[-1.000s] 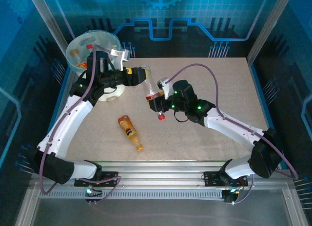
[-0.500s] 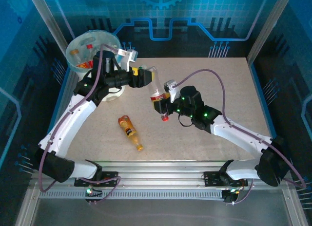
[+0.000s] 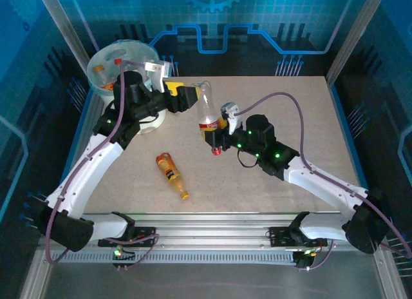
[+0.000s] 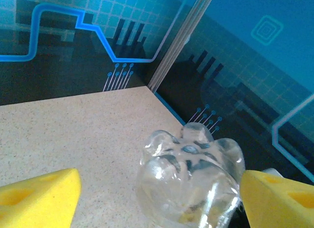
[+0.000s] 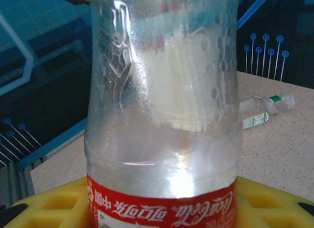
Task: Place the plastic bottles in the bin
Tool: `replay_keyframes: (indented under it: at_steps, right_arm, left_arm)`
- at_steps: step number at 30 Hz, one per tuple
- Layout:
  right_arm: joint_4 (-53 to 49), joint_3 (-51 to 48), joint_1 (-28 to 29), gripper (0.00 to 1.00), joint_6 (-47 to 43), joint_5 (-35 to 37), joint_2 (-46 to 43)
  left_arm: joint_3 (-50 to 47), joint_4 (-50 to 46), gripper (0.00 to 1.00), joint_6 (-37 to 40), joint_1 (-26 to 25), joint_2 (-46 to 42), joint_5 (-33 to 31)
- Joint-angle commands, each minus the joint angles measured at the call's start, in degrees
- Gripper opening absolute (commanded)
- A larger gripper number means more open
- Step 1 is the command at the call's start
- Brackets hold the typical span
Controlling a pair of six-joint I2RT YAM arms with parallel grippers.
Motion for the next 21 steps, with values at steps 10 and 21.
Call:
replay_keyframes:
  at_steps: [10,21]
  right_arm:
    - [5.63,-0.09,0.29,0.55,-2.89,-6.21,-1.04]
    - [3.99,1.25,0.30,0.56,-2.96,-4.95,0.33]
  left_arm:
    - [4.25,0.95,0.75,-3.91,-0.49,5.97,11.92]
    - [4.64,3.42,0.80,-4.55,-0.84,8.22,17.10]
